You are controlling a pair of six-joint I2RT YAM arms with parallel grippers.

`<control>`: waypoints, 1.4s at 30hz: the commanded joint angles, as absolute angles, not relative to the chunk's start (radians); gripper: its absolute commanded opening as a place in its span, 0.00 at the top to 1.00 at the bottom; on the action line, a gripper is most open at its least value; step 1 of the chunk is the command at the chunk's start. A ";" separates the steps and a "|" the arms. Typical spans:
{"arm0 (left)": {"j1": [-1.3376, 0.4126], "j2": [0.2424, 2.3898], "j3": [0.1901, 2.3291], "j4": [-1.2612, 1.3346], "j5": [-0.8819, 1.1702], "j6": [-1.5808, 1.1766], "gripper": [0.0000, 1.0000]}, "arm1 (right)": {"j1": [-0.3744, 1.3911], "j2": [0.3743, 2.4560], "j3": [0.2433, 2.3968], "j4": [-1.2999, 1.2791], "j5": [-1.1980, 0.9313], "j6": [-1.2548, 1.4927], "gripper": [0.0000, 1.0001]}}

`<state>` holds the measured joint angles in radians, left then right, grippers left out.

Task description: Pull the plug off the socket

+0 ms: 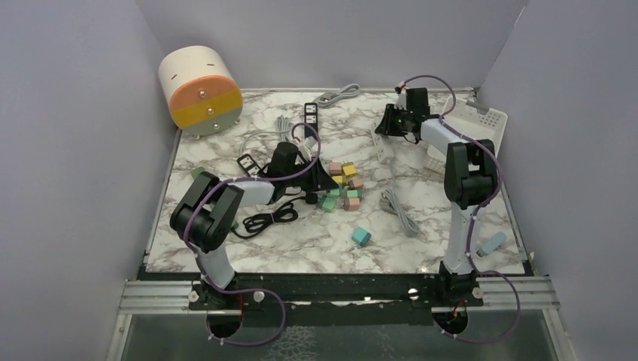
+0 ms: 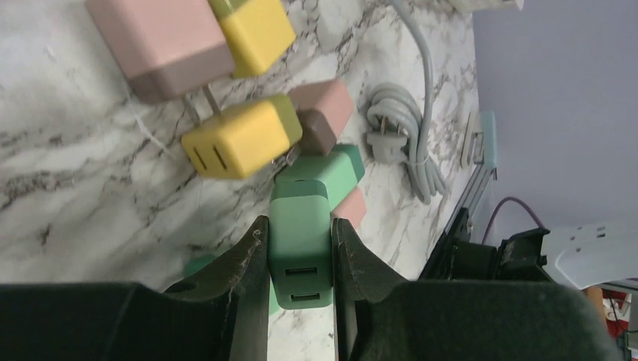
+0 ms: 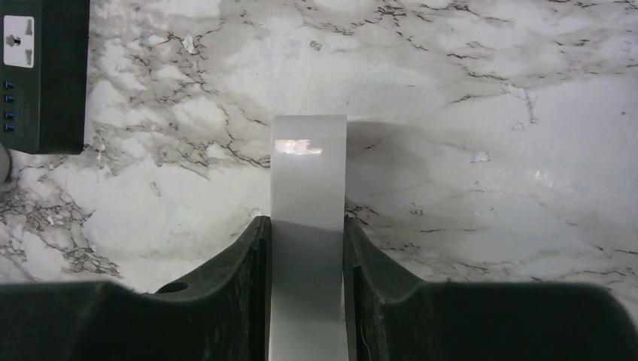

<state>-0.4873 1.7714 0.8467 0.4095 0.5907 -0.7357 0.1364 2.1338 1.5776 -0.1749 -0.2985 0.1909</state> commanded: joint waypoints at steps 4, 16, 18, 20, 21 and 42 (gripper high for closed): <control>-0.498 1.707 0.746 0.409 0.635 -0.702 1.00 | 0.146 2.209 1.633 -0.192 -0.309 0.183 0.67; -0.508 1.707 0.792 0.392 0.615 -0.685 0.01 | 0.146 2.073 1.604 -0.161 -0.259 0.160 0.00; -0.505 1.667 0.830 0.353 0.596 -0.657 0.01 | 0.146 2.017 1.574 -0.128 -0.212 0.186 0.00; -0.502 1.643 0.887 0.261 0.552 -0.608 0.01 | 0.146 1.974 1.572 -0.139 -0.166 0.227 0.00; -0.501 1.626 0.921 0.218 0.527 -0.578 0.01 | 0.145 1.954 1.569 -0.144 -0.143 0.253 0.00; -0.190 1.009 0.863 -0.056 0.020 -0.163 0.01 | 0.184 1.195 0.818 0.137 -0.191 0.534 0.00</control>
<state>-0.1909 1.1084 0.9062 -0.0063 0.1993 -0.2836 0.1783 1.2732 0.8852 0.0685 -0.1570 0.5209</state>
